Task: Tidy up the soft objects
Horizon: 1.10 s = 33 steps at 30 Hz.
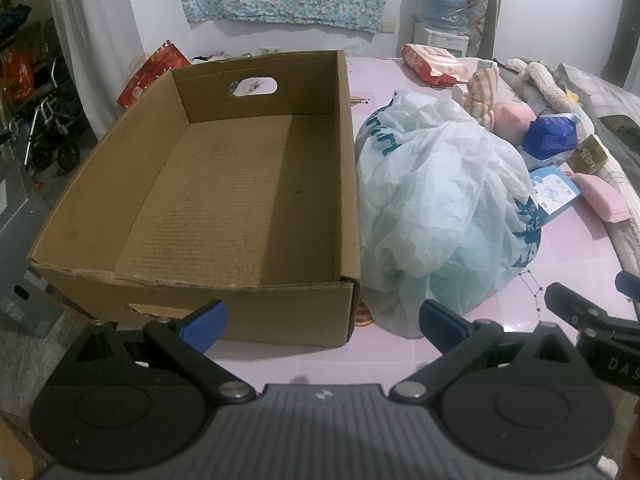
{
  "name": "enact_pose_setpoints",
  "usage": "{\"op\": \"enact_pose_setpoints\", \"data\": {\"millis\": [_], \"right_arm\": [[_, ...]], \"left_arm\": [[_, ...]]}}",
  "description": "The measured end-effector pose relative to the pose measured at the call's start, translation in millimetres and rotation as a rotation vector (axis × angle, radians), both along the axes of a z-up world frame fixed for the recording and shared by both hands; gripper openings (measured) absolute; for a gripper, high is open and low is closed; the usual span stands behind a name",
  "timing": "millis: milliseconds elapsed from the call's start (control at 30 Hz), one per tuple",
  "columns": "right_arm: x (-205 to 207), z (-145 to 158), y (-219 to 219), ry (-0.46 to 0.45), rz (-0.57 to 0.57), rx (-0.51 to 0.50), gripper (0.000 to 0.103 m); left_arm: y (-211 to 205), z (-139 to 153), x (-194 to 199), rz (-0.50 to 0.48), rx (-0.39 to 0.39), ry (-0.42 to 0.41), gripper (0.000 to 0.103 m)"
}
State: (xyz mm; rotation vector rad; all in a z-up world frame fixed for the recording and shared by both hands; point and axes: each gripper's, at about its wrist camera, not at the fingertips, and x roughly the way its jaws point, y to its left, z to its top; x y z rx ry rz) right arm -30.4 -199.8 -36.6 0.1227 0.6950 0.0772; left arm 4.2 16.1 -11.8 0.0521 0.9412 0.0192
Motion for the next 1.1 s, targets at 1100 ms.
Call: {"op": "enact_pose_setpoints", "data": {"millis": [1100], "right_arm": [[-13, -17, -95, -0.144, -0.190, 0.015, 0.102]], "left_arm": [[-75, 24, 20, -0.249, -0.037, -0.129, 0.103]]}}
